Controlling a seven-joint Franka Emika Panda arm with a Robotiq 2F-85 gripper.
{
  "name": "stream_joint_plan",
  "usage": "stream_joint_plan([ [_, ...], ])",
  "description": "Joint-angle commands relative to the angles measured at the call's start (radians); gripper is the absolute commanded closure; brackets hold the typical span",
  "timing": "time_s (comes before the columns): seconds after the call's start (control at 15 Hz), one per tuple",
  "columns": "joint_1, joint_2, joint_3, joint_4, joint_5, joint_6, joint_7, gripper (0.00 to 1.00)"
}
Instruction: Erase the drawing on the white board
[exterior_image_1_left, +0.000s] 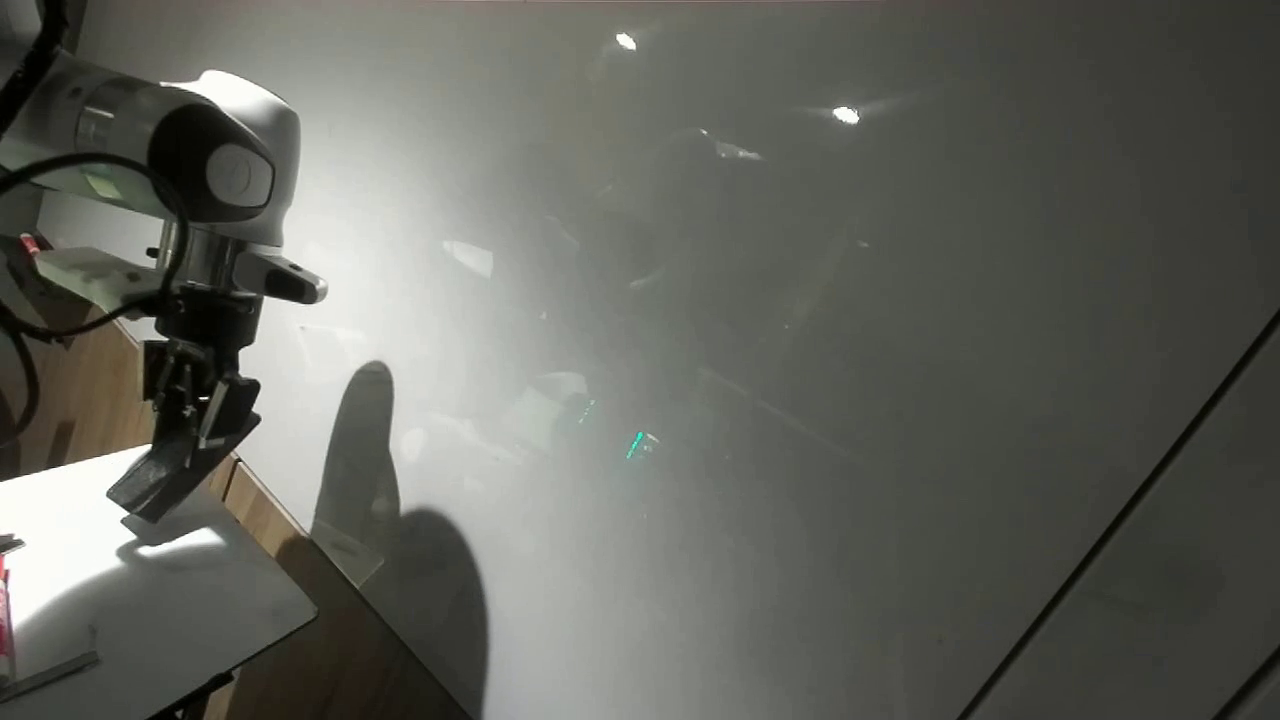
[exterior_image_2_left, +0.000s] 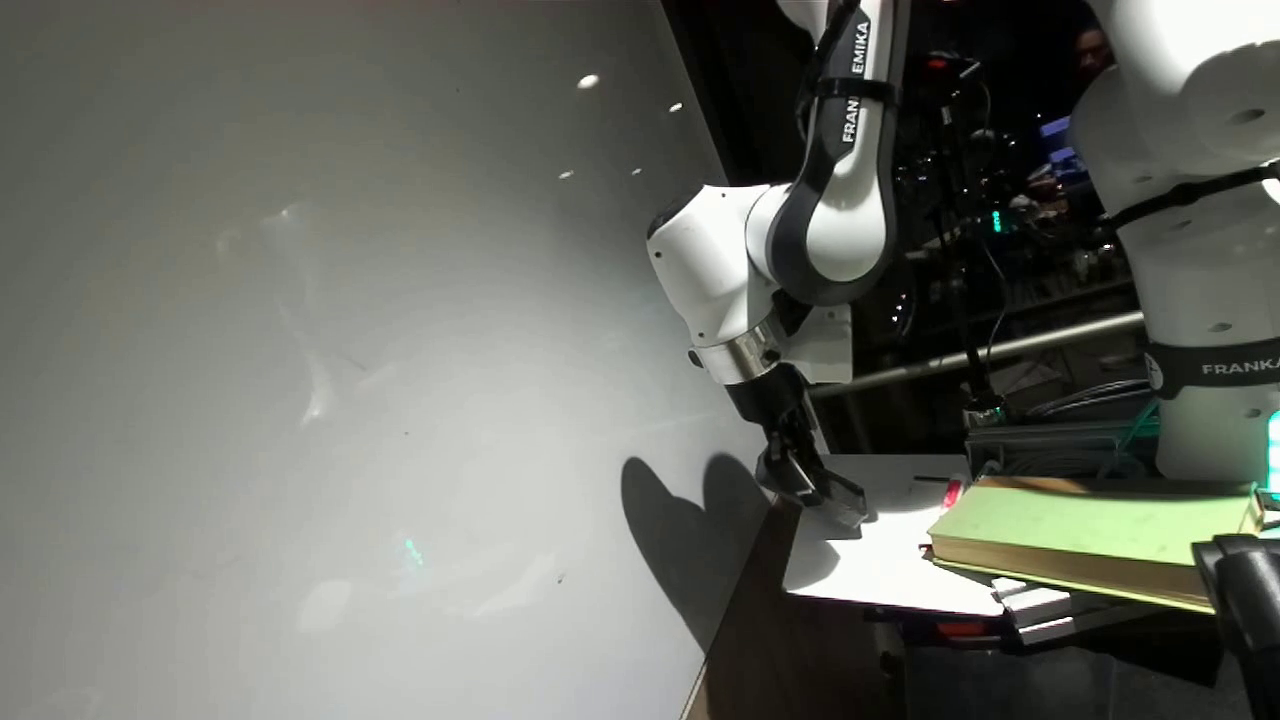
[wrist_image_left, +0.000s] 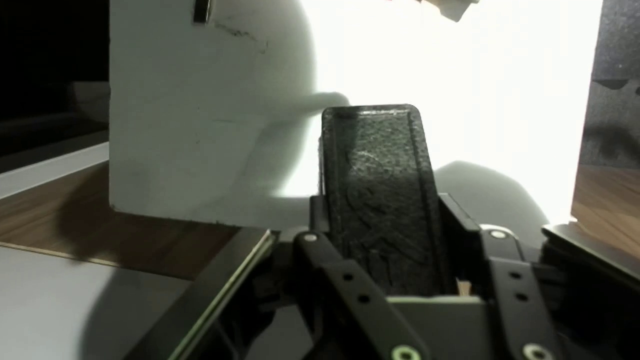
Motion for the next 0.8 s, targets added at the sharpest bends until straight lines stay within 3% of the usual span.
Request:
stream_joint_plan([
  [0.0,0.003,0.047,-0.013,0.075,0.056,-0.029,-0.067,0.7],
  [0.73,0.005,0.169,-0.063,0.138,0.086,-0.146,-0.07,0.7],
])
